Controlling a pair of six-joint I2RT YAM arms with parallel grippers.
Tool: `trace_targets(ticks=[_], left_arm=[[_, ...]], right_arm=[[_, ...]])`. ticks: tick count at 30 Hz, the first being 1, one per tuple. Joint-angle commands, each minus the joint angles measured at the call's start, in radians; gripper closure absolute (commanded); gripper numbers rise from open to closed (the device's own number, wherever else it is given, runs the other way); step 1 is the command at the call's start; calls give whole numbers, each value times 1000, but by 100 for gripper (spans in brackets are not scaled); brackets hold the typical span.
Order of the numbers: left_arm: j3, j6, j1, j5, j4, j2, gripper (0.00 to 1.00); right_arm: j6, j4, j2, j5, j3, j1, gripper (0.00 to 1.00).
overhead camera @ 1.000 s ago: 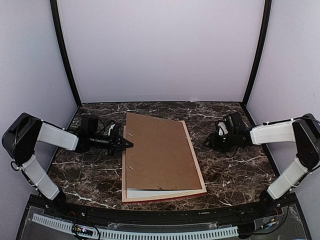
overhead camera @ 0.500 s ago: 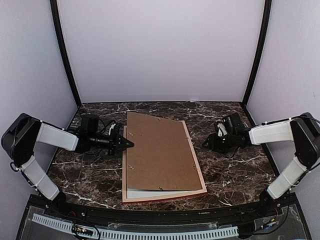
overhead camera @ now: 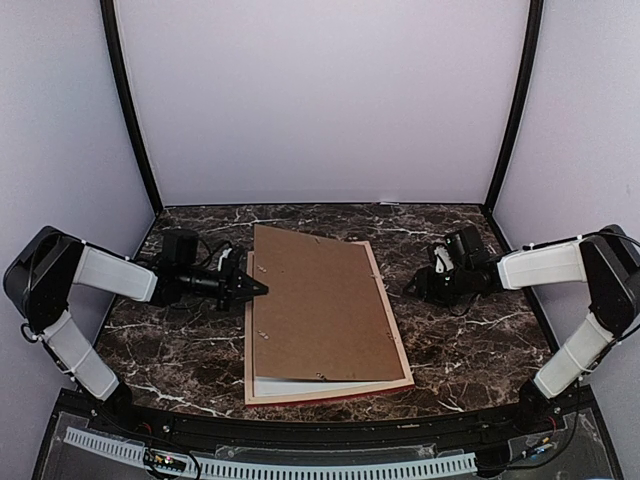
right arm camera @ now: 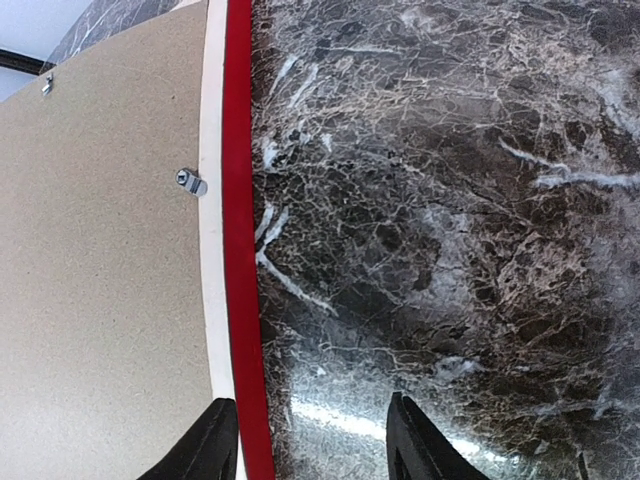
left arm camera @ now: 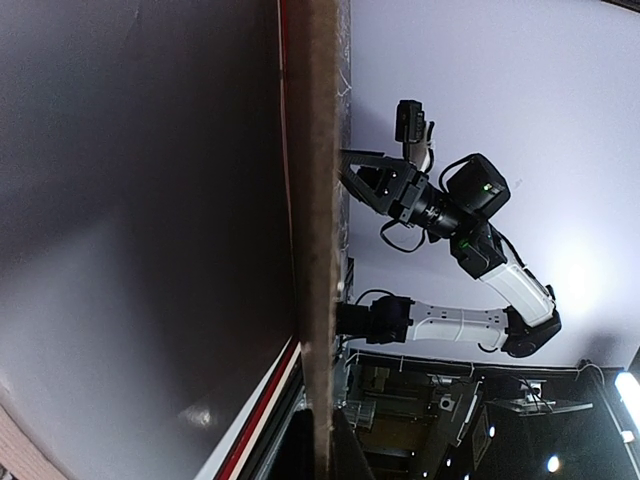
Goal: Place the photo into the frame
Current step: Place the backboard on the frame body.
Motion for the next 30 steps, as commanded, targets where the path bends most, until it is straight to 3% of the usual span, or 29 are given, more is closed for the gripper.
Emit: trace_targets(ticks=[1,8,15,30], left_arm=[[9,2,-7,67,78,5,100],[15,-1,-7,71,82,29,100],[27,1,-8,73,75,53,93],[56,54,-8,57,5,88,65]], right_arm=[[-8,33,15,-17,-8,-5,49],[-8,59,22,-28,-13,-5,49],[-18,53,17,-35,-5,-3,49],[-57,41,29,-21,58,36,48]])
